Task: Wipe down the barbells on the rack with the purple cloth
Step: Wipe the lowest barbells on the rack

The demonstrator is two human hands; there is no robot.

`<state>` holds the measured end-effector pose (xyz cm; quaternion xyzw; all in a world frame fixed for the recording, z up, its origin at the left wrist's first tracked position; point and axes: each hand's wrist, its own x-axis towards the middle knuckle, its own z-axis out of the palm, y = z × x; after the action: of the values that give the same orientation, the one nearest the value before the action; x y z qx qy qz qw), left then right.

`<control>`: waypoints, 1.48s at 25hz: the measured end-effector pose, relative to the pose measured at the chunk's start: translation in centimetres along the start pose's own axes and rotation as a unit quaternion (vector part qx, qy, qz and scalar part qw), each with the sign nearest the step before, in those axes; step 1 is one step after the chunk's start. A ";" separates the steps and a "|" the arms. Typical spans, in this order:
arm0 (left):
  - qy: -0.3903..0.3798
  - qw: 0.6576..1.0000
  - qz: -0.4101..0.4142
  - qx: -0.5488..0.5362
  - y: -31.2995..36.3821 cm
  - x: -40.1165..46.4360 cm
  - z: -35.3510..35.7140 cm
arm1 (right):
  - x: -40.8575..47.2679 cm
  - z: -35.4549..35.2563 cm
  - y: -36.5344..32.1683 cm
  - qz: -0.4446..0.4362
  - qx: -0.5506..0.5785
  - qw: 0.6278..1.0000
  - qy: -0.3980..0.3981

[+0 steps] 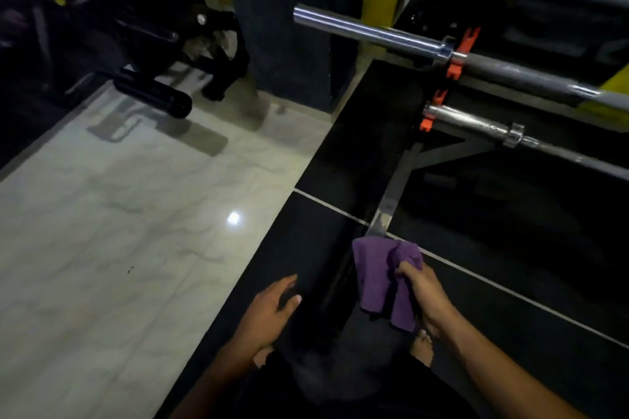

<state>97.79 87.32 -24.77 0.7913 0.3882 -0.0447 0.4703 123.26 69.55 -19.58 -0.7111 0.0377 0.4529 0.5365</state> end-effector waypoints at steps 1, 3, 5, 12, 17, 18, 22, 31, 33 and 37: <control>-0.010 1.000 0.001 0.002 -1.6 -0.6 -1.8 | -0.7 2.3 0.4 -0.002 0.028 1.000 0.007; -0.020 1.000 -0.002 0.010 -4.6 -1.9 -6.7 | -2.6 7.6 0.5 0.002 0.069 0.997 0.022; -0.003 1.000 -0.012 0.010 -6.6 -2.6 -11.5 | -4.5 12.1 -0.3 -0.018 0.068 0.997 0.012; 0.023 1.000 0.013 -0.016 -6.2 0.7 -18.3 | -4.8 18.7 -4.1 -0.109 0.007 0.994 0.028; -0.049 0.995 0.080 0.022 -1.9 3.5 -19.3 | -5.1 17.9 -4.2 -0.075 0.133 0.982 0.115; -0.051 0.994 0.089 0.028 -1.1 4.4 -19.6 | -5.1 17.5 -4.2 -0.067 0.163 0.976 0.127; -0.062 0.990 0.124 0.036 3.1 9.9 -20.1 | -4.4 15.1 -5.8 -0.050 0.269 0.951 0.145; -0.172 0.931 0.241 0.213 15.1 25.2 -18.8 | 4.3 8.8 -14.1 -0.026 0.403 0.883 0.238; -0.180 0.909 0.283 0.249 19.0 28.9 -19.4 | 6.4 7.6 -14.9 -0.033 0.414 0.875 0.249; -0.156 0.904 0.326 0.230 26.0 35.2 -19.7 | 10.6 5.0 -16.0 -0.047 0.396 0.876 0.270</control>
<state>133.46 116.13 -10.78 0.9428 0.0094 -0.1000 0.3180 135.10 84.90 -15.29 -0.5347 0.3241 0.1648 0.7628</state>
